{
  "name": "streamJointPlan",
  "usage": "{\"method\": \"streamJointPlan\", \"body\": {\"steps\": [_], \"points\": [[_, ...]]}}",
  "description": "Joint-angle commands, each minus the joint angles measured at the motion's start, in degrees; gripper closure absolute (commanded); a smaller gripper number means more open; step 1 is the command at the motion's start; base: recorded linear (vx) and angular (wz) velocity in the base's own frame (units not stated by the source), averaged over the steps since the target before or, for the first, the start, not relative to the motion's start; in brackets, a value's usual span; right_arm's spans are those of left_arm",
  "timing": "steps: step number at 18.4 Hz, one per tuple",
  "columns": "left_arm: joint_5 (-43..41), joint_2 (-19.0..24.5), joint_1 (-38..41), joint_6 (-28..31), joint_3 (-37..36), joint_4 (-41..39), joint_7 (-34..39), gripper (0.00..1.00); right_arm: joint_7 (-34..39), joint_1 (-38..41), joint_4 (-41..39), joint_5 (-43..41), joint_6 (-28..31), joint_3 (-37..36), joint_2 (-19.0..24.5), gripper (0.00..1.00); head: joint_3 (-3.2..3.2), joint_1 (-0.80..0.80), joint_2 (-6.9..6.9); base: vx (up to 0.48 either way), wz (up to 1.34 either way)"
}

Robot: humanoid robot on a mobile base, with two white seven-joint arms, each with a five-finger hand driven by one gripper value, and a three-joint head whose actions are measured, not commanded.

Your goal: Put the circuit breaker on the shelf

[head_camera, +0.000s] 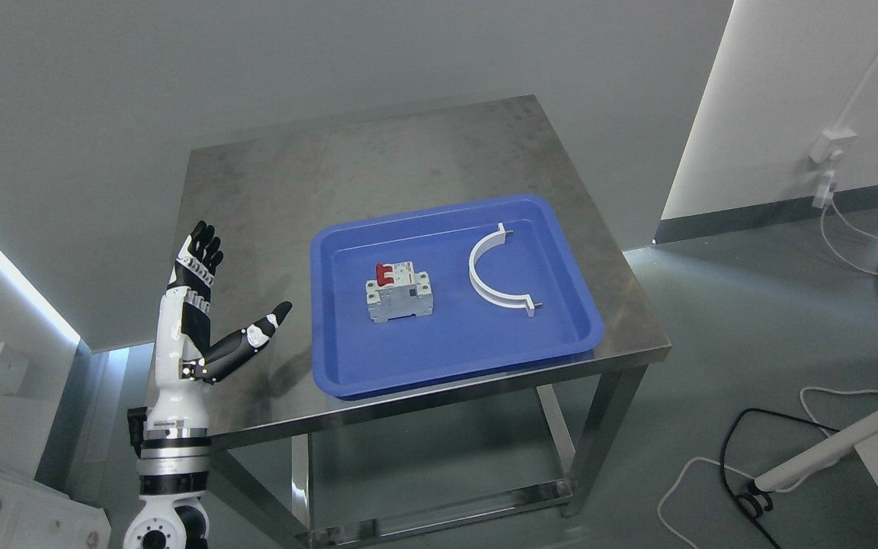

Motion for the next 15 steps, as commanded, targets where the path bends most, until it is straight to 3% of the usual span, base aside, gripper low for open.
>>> {"method": "streamJointPlan", "body": {"steps": [1,15], "points": [[1.77,-0.27,2.24,-0.04,-2.27,-0.51,0.21,0.00,-0.02,1.05,0.00,0.00,-2.43,-0.01,-1.00,0.00,0.00,0.00,0.00,0.000,0.00],[1.77,-0.27,1.98,-1.10,-2.26,-0.51,-0.41,0.00,-0.02,1.05,0.00,0.00,-2.43,-0.01,-1.00,0.00,0.00,0.00,0.00,0.000,0.00]]}}
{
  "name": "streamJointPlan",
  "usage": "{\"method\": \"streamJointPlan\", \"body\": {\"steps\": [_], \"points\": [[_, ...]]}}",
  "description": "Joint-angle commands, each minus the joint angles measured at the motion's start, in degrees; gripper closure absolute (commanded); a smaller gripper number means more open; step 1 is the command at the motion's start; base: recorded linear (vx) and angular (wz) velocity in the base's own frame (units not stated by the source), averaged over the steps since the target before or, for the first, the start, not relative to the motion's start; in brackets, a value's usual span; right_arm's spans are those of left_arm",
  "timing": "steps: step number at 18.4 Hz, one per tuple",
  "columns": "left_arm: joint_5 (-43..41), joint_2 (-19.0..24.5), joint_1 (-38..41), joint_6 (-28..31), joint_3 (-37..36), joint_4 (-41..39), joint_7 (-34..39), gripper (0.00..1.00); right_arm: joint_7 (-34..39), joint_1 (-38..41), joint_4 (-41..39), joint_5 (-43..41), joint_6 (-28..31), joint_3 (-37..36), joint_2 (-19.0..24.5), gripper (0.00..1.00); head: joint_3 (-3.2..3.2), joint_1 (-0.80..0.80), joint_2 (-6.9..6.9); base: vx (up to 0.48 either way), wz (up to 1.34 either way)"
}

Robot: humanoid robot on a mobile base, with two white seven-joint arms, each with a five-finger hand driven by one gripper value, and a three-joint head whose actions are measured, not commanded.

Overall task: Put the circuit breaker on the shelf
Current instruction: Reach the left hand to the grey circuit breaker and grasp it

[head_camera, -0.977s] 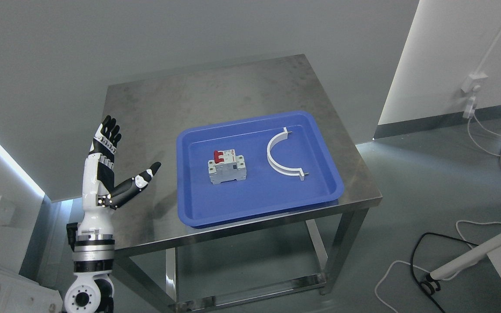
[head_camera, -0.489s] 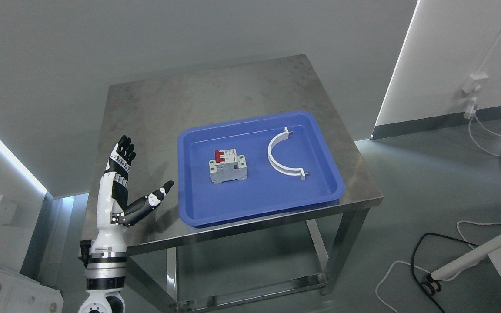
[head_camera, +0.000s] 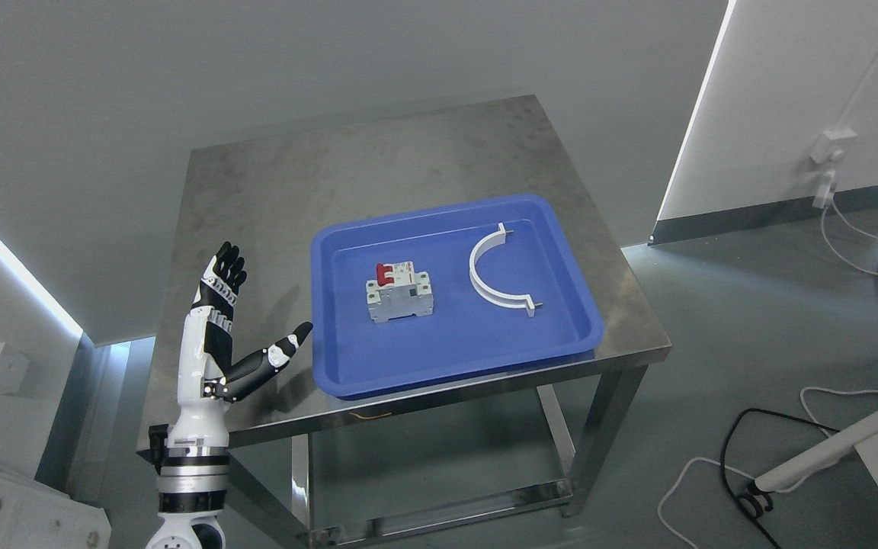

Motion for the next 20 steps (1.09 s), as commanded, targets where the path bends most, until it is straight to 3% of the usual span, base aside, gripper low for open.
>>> {"method": "streamJointPlan", "body": {"steps": [1,6,9,12,14,17,20], "points": [[1.84,0.70,-0.32,-0.24,-0.91,-0.12,-1.53,0.00,0.03,1.05,0.00,0.00,-2.43,0.00,-1.00,0.00,0.00,0.00,0.00,0.000,0.00],[1.58,1.79,-6.37,2.99,-1.35,-0.12,-19.87,0.00,0.03,1.05,0.00,0.00,-2.43,0.00,-1.00,0.00,0.00,0.00,0.00,0.000,0.00],[1.14,6.18,-15.58,15.01,-3.46,0.15,-27.18,0.00,-0.05,1.05,0.00,0.00,-2.43,0.00,-1.00,0.00,0.00,0.00,0.00,0.000,0.00],[-6.82,11.46,-22.45,22.33,-8.73,1.63,-27.64,0.00,0.03,1.05,0.00,0.00,-2.43,0.00,-1.00,0.00,0.00,0.00,0.00,0.000,0.00],[-13.59,14.01,-23.53,23.14,-10.31,3.39,-30.78,0.03,-0.06,1.05,0.00,0.00,-2.43,0.00,-1.00,0.00,0.00,0.00,0.00,0.000,0.00],[-16.79,14.37,-23.00,23.23,-10.76,3.40,-39.22,0.06,0.03,1.05,0.00,0.00,-2.43,0.00,-1.00,0.00,0.00,0.00,0.00,0.000,0.00],[-18.27,13.94,-23.26,23.23,-10.85,3.83,-40.56,0.09,-0.05,1.05,0.00,0.00,-2.43,0.00,-1.00,0.00,0.00,0.00,0.00,0.000,0.00]]}}
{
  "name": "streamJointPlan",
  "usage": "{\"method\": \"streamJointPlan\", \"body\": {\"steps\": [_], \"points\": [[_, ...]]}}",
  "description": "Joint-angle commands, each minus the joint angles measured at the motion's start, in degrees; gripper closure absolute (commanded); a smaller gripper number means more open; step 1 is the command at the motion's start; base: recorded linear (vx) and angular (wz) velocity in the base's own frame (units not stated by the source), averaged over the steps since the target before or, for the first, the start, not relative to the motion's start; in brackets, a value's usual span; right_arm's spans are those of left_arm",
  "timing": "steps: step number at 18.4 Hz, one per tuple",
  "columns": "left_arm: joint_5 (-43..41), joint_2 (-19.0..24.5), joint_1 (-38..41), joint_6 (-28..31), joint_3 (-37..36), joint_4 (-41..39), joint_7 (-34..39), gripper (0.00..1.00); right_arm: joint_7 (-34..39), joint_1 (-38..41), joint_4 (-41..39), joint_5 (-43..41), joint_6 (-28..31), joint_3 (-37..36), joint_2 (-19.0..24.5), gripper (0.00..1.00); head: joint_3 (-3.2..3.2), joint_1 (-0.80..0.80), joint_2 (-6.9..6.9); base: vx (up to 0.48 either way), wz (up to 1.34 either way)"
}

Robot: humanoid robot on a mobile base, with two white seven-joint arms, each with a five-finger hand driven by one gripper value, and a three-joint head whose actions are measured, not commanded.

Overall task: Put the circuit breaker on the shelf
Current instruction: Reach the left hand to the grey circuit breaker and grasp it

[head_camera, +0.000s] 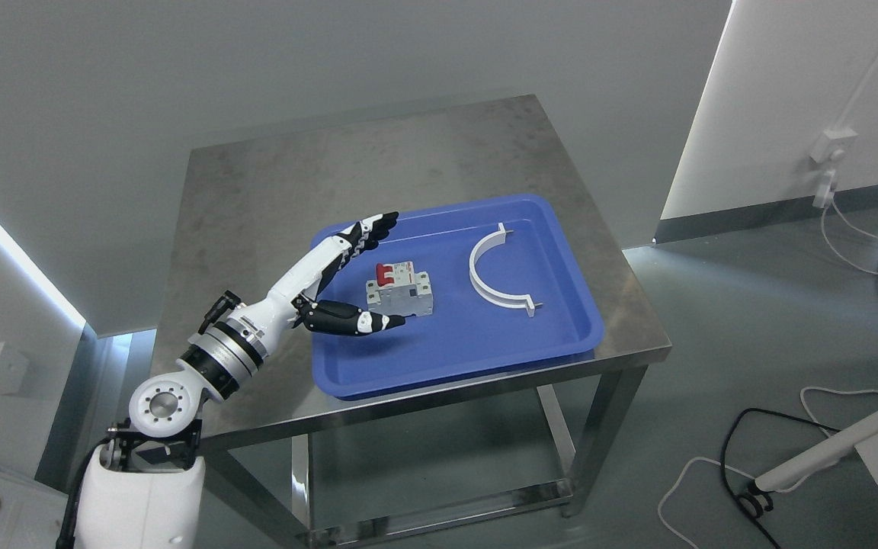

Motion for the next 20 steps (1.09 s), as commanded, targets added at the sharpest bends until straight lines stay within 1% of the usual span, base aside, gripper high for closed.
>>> {"method": "streamJointPlan", "body": {"steps": [1,4,7,11,15,16,17,18,19,20], "points": [[-7.77,4.47,-2.83,0.32,-3.92,2.77,-2.30,0.09,0.25,1.06,0.00,0.00,-2.42,0.00,-1.00,0.00,0.00,0.00,0.00,0.000,0.00],[-13.93,2.63,-3.62,0.23,-3.56,4.62,-2.21,0.11,0.25,1.06,0.00,0.00,-2.42,0.00,-1.00,0.00,0.00,0.00,0.00,0.000,0.00],[-17.63,0.52,-3.53,0.14,-3.30,5.50,-2.30,0.18,0.25,1.06,0.00,0.00,-2.42,0.00,-1.00,0.00,0.00,0.00,0.00,0.000,0.00],[-18.43,-2.99,-3.80,-0.12,-2.95,5.68,-2.47,0.40,0.25,1.06,0.00,0.00,-2.42,0.00,-1.00,0.00,0.00,0.00,0.00,0.000,0.00],[-18.61,-5.37,-4.50,-1.26,-1.28,6.47,-2.39,0.57,0.25,1.06,0.00,0.00,-2.42,0.00,-1.00,0.00,0.00,0.00,0.00,0.000,0.00],[-18.61,-5.81,-4.68,-2.22,-0.32,6.56,-2.30,0.65,0.25,1.06,0.00,0.00,-2.42,0.00,-1.00,0.00,0.00,0.00,0.00,0.000,0.00],[-18.61,-6.68,-4.76,-4.75,1.34,6.82,-2.30,0.79,0.25,1.06,0.00,0.00,-2.42,0.00,-1.00,0.00,0.00,0.00,0.00,0.000,0.00],[-18.61,-7.65,-4.77,-6.95,2.75,7.34,-2.30,0.89,0.25,1.06,0.00,0.00,-2.42,0.00,-1.00,0.00,0.00,0.00,0.00,0.000,0.00],[-18.61,-8.42,-4.77,-8.89,4.16,7.87,-2.38,0.95,0.16,1.06,0.00,0.00,-2.42,0.00,-1.00,0.00,0.00,0.00,0.00,0.000,0.00],[-18.61,-8.42,-4.77,-10.13,5.39,8.49,-2.38,0.96,0.25,1.06,0.00,0.00,-2.42,0.00,-1.00,0.00,0.00,0.00,0.00,0.000,0.00]]}}
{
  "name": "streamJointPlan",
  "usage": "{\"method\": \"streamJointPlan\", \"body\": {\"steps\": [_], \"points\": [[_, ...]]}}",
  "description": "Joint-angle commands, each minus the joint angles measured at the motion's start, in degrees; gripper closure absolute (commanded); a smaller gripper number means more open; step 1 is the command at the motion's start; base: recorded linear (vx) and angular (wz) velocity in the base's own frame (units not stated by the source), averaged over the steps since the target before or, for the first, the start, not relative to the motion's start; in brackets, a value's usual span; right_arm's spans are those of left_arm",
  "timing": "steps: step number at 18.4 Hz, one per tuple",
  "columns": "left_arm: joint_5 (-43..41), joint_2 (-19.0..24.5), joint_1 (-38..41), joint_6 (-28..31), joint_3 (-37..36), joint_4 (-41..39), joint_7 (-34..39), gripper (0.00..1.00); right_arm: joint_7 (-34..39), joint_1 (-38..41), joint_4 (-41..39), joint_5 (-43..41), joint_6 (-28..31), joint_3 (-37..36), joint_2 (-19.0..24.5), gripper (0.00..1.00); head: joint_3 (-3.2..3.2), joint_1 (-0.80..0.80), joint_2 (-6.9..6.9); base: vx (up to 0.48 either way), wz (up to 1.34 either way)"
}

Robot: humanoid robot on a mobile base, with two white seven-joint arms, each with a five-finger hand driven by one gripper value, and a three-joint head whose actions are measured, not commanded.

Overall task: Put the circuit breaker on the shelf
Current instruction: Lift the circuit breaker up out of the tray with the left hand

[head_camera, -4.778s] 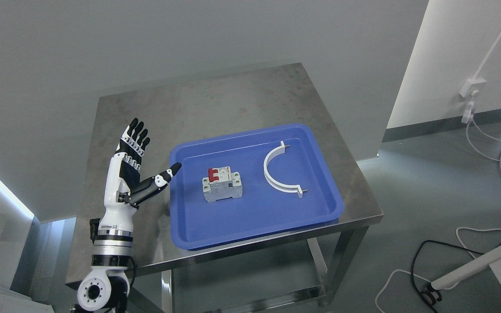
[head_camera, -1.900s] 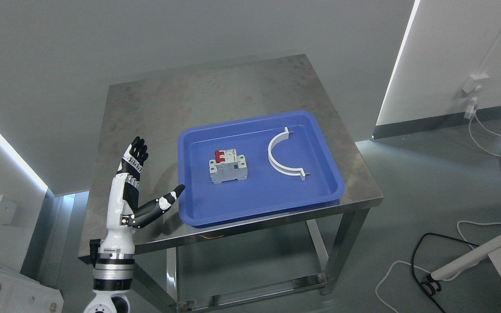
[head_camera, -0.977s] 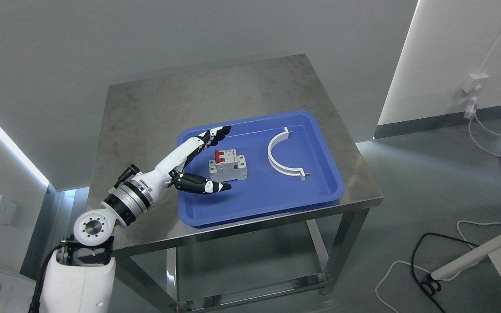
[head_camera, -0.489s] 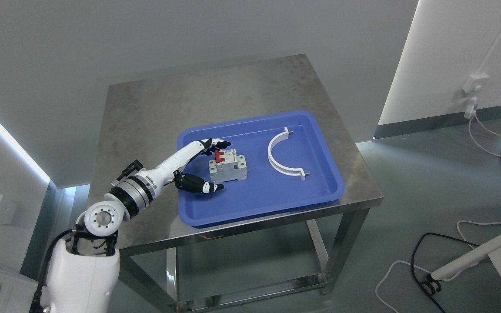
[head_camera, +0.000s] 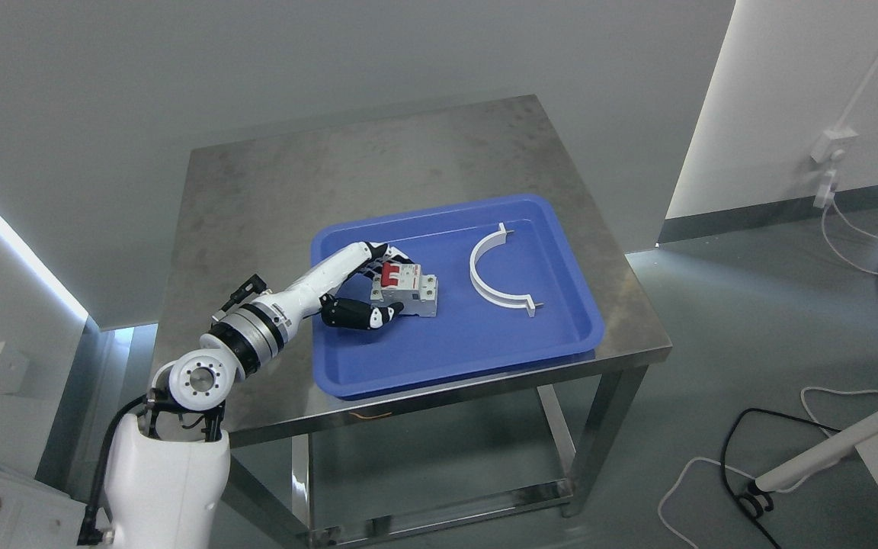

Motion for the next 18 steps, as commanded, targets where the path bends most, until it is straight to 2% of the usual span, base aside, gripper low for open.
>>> {"method": "streamJointPlan", "body": {"steps": [1,2,4,5,7,9,11,18], "points": [[-0.20,-4.92,-0.55,-5.01,7.39,3.19,0.33,0.97,0.03,1.05,0.00,0.00,-2.42,0.00,-1.00,0.00,0.00,0.00,0.00,0.000,0.00],[0.85,-4.92,-1.16,-5.80,9.32,2.93,0.50,0.97,0.03,1.05,0.00,0.00,-2.42,0.00,-1.00,0.00,0.00,0.00,0.00,0.000,0.00],[8.73,-4.92,-2.74,-7.47,11.43,2.06,2.77,0.96,0.03,1.05,0.00,0.00,-2.42,0.00,-1.00,0.00,0.00,0.00,0.00,0.000,0.00],[13.30,-4.92,-2.75,-7.47,13.53,0.83,6.88,0.96,0.03,1.05,0.00,0.00,-2.42,0.00,-1.00,0.00,0.00,0.00,0.00,0.000,0.00],[17.11,-4.92,-2.57,-9.13,17.06,-0.40,22.30,0.91,0.03,1.05,0.00,0.00,-2.42,0.00,-1.00,0.00,0.00,0.00,0.00,0.000,0.00],[19.92,-4.92,0.14,-14.12,16.72,-0.76,31.93,0.91,0.03,1.05,0.00,0.00,-2.42,0.00,-1.00,0.00,0.00,0.00,0.00,0.002,-0.01],[23.44,-4.92,3.57,-17.04,14.97,-1.37,32.41,0.93,0.03,1.05,0.00,0.00,-2.42,0.00,-1.00,0.00,0.00,0.00,0.00,0.002,-0.01],[26.35,-4.92,12.89,-16.97,13.47,-6.03,32.32,0.93,0.03,1.05,0.00,0.00,-2.42,0.00,-1.00,0.00,0.00,0.00,0.00,-0.008,0.01]]}}
